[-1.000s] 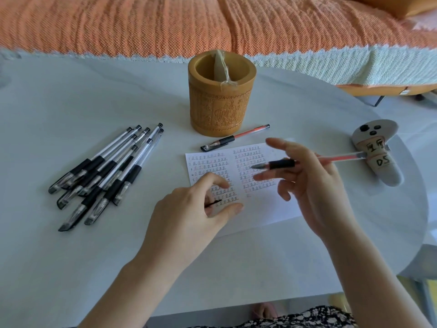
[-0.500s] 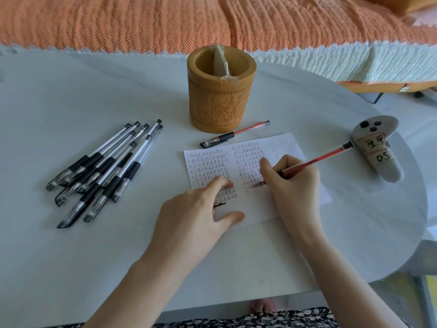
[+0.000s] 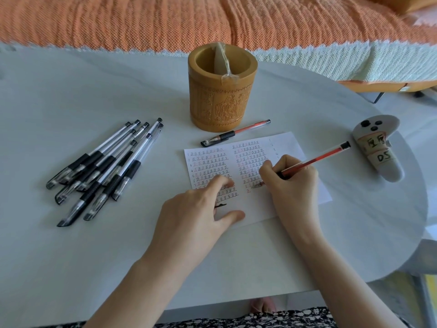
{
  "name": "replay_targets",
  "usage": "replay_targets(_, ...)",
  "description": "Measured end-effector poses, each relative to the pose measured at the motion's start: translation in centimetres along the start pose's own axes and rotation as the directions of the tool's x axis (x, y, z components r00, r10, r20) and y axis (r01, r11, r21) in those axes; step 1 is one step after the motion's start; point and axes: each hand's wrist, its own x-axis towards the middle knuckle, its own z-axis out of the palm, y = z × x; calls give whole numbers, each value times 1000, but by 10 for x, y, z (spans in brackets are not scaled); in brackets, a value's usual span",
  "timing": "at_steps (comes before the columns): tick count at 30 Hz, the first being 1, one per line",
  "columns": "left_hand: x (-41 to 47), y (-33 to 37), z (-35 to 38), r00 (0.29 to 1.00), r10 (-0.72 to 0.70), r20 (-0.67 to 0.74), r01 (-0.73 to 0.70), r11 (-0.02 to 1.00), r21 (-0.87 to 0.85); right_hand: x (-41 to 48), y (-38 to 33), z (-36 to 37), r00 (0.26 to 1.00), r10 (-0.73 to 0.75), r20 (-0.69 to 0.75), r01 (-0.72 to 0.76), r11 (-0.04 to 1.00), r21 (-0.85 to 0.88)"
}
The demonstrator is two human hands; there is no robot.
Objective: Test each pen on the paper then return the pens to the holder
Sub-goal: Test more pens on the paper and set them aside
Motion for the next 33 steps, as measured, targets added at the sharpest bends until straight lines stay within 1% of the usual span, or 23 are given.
replay_targets(11, 0, 0, -1, 1000, -8, 10, 8, 1000, 5, 0, 1, 0, 999, -34, 9, 34, 998, -58)
replay_targets(21, 0, 0, -1, 1000, 0, 5, 0, 1000, 3, 0, 3, 1, 999, -36, -19, 35, 998, -46)
replay_targets(28, 1, -1, 0, 1000, 6, -3, -6, 1000, 8, 1, 1, 0, 1000, -12, -4, 12, 1000, -26)
replay_targets(33, 0, -1, 0, 1000, 9, -5, -9, 1000, 14, 0, -1, 0, 1000, -24, 6, 24, 999, -44)
